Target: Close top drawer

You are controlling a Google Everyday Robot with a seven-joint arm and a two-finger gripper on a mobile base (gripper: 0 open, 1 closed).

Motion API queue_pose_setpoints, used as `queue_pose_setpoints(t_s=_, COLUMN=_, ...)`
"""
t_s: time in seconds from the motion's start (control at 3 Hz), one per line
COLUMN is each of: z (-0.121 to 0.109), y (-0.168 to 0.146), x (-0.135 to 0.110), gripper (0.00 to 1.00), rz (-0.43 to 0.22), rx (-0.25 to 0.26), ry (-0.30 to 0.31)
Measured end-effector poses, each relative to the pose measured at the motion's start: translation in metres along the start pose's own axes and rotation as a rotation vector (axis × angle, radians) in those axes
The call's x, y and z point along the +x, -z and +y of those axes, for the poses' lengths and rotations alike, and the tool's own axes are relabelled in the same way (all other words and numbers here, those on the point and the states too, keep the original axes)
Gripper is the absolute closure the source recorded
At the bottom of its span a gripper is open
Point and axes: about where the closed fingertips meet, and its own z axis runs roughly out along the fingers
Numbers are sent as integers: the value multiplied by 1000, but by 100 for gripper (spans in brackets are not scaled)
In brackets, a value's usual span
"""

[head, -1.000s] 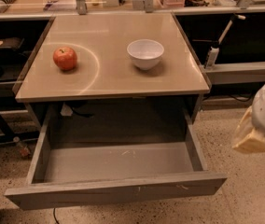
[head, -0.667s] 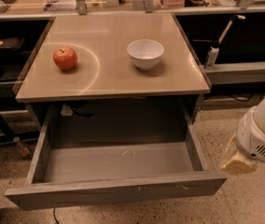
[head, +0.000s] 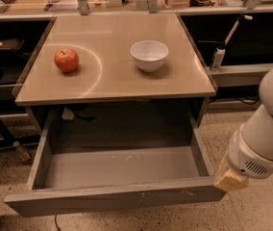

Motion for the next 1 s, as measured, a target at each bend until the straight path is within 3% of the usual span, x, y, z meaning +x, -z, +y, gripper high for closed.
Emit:
queue_pose_setpoints(t_s=0.33, z=5, y=-43, x=-13, gripper=100, rz=22, rx=-46, ry=-7)
queue_pose_setpoints(t_s=1.0, z=15, y=-97, x=-20, gripper=100, rz=72, rx=-90, ry=-24)
